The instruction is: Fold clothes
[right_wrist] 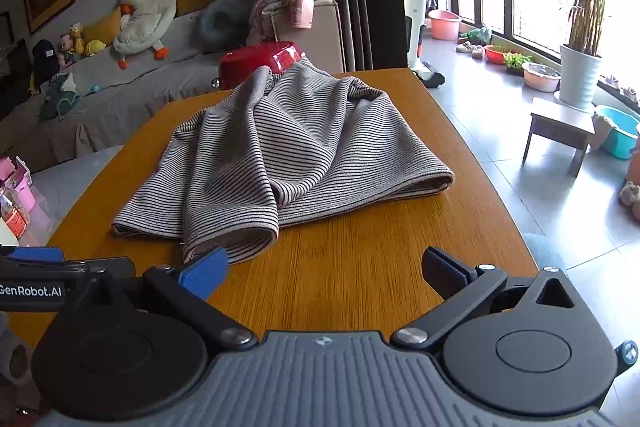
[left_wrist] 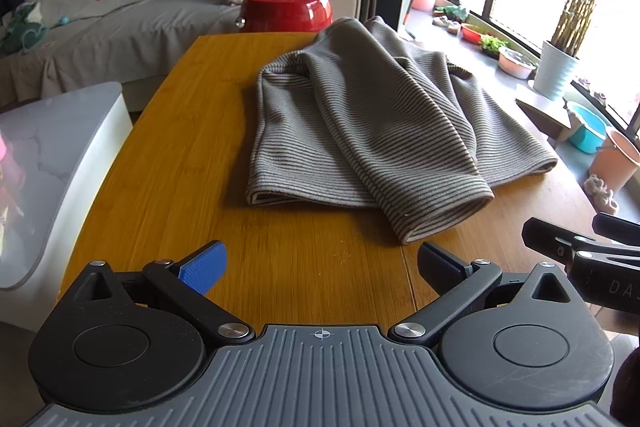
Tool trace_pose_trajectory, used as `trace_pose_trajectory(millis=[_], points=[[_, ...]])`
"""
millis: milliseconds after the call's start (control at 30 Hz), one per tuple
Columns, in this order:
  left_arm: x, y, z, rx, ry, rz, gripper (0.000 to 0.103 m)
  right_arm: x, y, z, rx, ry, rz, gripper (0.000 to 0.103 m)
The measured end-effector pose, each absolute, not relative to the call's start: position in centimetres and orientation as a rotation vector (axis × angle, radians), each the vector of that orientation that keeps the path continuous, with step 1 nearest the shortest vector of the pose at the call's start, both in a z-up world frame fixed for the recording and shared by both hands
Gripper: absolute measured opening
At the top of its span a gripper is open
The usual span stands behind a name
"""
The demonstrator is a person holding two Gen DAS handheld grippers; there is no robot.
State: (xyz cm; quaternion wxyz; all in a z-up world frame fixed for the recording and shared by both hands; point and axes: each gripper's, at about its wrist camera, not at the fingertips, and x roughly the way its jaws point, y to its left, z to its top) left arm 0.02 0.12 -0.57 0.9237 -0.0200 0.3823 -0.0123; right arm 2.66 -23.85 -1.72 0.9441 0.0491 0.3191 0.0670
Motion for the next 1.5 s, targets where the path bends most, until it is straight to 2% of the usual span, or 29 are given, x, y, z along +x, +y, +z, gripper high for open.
trace_pose_trajectory(millis=[1500], points=[[-0.2, 0.3, -0.49, -0.044, 0.807, -0.028, 0.103, 2.84, -23.95, -2.38, 0.109, 0.702, 0.152, 0.103]])
